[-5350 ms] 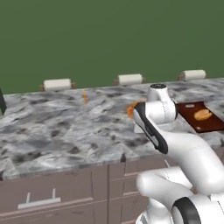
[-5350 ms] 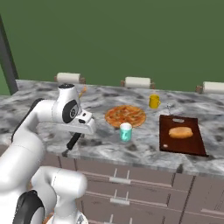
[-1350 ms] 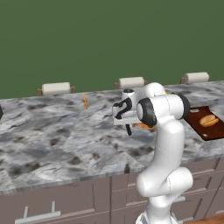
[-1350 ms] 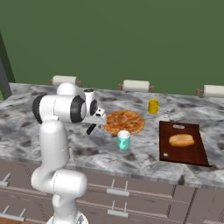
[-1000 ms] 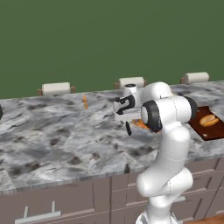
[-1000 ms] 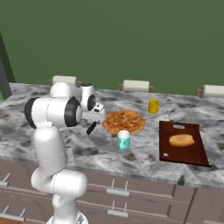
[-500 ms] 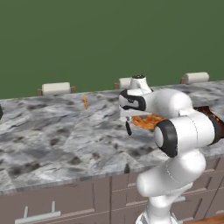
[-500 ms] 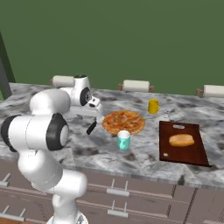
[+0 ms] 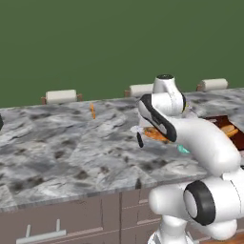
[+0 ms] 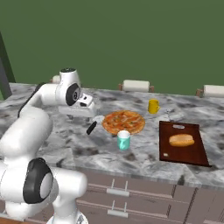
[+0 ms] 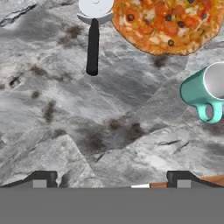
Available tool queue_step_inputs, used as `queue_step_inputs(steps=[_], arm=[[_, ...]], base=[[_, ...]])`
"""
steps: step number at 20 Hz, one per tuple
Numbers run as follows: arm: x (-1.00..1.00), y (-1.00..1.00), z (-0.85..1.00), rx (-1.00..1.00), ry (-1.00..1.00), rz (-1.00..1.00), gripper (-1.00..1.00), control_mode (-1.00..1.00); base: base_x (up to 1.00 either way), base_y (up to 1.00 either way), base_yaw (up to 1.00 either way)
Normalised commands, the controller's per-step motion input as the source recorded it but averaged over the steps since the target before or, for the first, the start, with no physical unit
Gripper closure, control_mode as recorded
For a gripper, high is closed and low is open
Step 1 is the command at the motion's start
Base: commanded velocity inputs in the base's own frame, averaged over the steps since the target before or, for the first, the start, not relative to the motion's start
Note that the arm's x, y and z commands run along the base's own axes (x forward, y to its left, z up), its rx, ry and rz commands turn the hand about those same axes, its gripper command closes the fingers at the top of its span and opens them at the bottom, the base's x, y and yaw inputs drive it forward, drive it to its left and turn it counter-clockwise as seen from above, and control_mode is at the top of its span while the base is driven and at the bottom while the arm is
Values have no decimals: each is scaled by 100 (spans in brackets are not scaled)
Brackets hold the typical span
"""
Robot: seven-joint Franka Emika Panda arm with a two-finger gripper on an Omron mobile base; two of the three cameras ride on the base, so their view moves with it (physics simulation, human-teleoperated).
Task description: Take the pizza cutter from the drawer on the left and place it on the dining counter for cutting.
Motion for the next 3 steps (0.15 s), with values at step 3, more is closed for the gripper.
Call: queue_step_inputs(steps=[3], arm=[[-75, 0, 80, 0, 0, 0, -100, -100]], base=[[0, 0, 0]])
